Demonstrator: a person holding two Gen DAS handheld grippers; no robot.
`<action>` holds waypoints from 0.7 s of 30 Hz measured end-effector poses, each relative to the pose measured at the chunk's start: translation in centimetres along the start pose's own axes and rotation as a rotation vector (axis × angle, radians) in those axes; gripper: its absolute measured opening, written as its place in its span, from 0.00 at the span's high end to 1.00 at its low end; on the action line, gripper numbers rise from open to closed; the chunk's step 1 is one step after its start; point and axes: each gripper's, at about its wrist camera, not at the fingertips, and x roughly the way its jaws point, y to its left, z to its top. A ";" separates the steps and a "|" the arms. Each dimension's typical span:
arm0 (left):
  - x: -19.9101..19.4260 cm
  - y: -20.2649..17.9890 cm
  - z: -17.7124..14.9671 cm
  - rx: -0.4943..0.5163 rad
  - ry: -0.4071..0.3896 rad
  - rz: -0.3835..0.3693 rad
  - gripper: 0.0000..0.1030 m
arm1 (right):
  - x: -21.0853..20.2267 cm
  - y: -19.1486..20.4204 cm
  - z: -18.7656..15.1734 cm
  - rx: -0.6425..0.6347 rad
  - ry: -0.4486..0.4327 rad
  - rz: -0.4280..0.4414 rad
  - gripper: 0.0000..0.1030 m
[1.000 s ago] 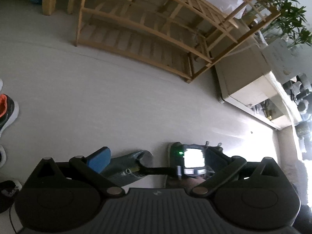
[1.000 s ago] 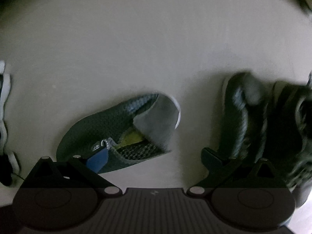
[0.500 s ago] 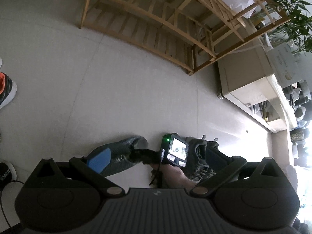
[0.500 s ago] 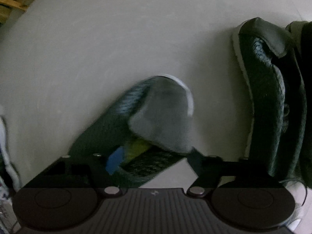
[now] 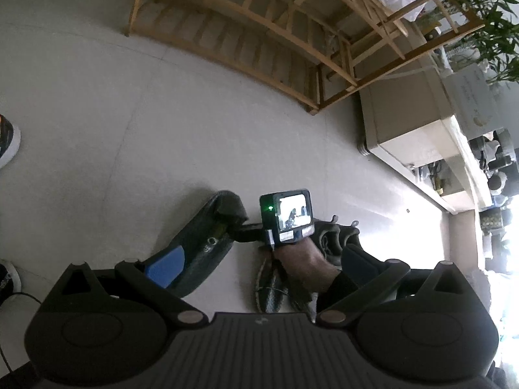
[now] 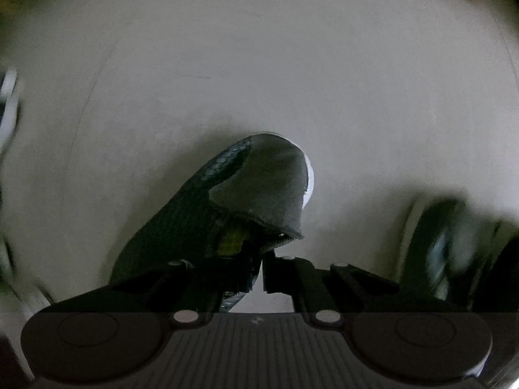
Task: Organize scattered shoes
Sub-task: 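Grasp the second slip-on heel with the right tool and align it with the first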
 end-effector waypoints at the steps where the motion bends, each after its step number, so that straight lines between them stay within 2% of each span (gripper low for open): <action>1: 0.1 0.0 0.0 0.001 0.002 0.000 0.00 | -0.2 0.2 0.1 -0.049 0.004 -0.017 0.95; 7: 0.5 0.0 0.0 -0.003 0.020 -0.002 0.00 | -1.3 -0.1 0.6 -0.302 0.054 -0.080 0.95; 15: 0.9 -0.2 0.3 -0.013 0.034 -0.005 0.00 | -0.9 -2.1 -1.2 -0.554 0.154 -0.074 0.95; 21: 1.4 -0.4 0.5 -0.010 0.050 -0.009 0.00 | -0.4 -2.0 -2.1 -0.722 0.186 -0.088 0.95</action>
